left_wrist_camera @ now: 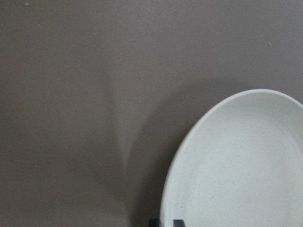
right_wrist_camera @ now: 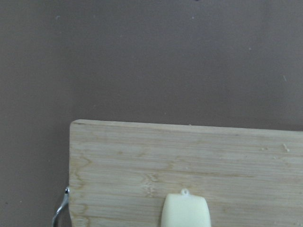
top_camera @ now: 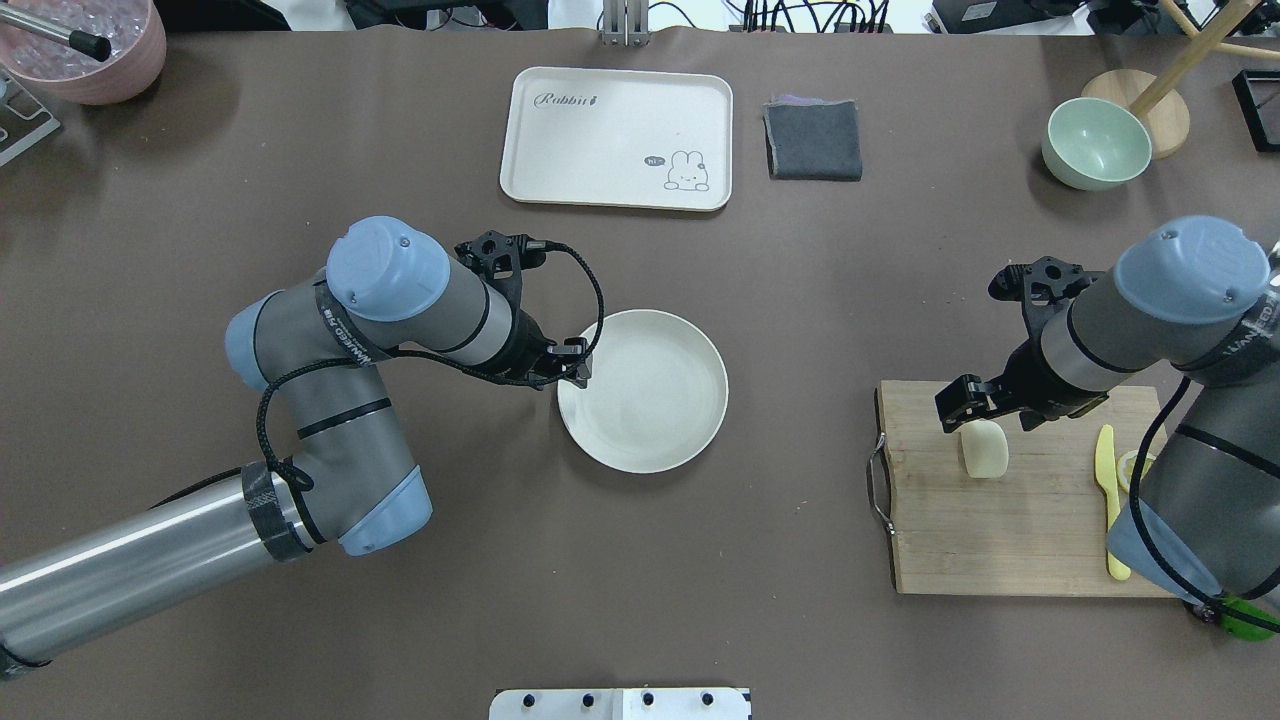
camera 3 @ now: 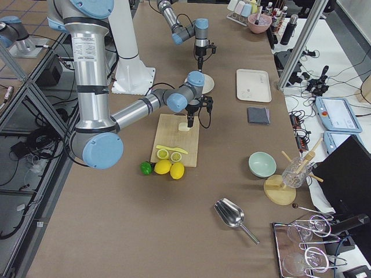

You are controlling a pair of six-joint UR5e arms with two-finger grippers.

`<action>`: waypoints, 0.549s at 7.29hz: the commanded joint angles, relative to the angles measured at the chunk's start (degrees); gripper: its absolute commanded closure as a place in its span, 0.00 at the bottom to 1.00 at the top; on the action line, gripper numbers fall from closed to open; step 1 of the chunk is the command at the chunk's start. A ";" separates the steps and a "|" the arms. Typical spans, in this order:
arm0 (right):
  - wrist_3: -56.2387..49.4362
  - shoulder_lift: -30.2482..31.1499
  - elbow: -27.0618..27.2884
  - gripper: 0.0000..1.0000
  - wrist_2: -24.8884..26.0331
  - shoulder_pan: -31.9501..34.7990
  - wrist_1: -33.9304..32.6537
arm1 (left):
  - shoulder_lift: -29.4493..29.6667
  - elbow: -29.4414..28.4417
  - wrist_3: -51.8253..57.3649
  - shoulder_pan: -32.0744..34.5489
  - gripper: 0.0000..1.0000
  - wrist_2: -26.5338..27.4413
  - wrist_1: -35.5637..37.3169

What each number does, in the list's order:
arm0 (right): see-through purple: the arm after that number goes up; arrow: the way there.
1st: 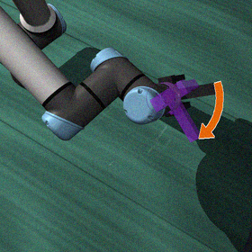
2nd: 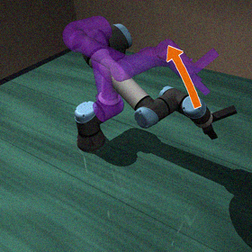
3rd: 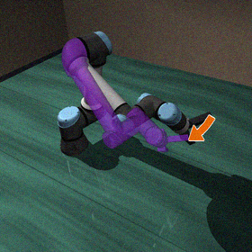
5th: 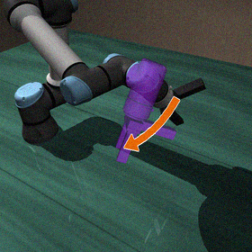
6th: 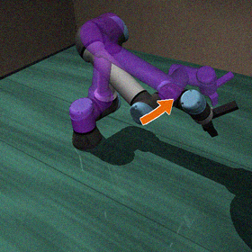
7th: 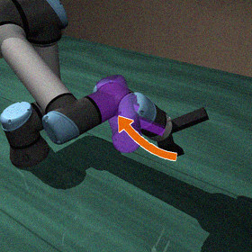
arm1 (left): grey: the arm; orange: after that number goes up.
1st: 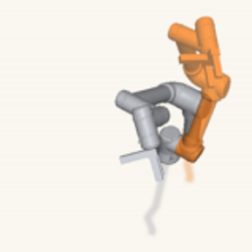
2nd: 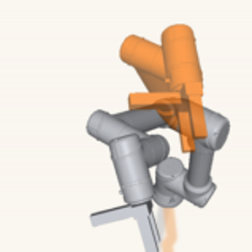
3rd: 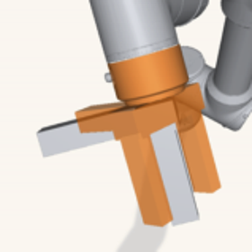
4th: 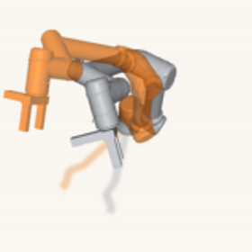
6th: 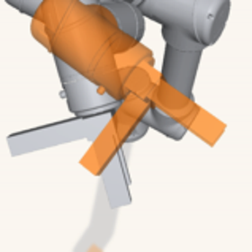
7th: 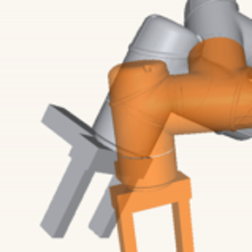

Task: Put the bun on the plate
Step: 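Lower the right gripper onto the cream bun on the cutting board and grasp it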

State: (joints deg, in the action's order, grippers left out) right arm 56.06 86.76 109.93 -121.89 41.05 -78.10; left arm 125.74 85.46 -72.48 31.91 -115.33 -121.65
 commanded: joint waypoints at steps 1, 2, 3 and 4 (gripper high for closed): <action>0.71 0.51 -2.34 0.10 0.87 -1.59 2.59 | 0.30 0.15 -0.12 0.00 0.02 0.37 0.09; 0.80 0.51 -2.70 0.16 0.87 -1.59 3.30 | 0.30 0.15 -0.12 0.00 0.02 0.63 0.18; 0.54 0.51 -2.88 0.28 0.78 -1.59 3.31 | 0.30 0.06 -0.12 0.00 0.02 0.63 0.18; 0.62 0.43 -2.79 0.43 0.43 -1.59 3.31 | 0.21 0.06 -0.12 0.00 0.02 0.63 0.18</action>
State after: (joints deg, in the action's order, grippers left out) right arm 56.70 87.23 107.25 -121.18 39.51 -74.96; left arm 126.00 85.56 -72.59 31.90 -114.74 -121.48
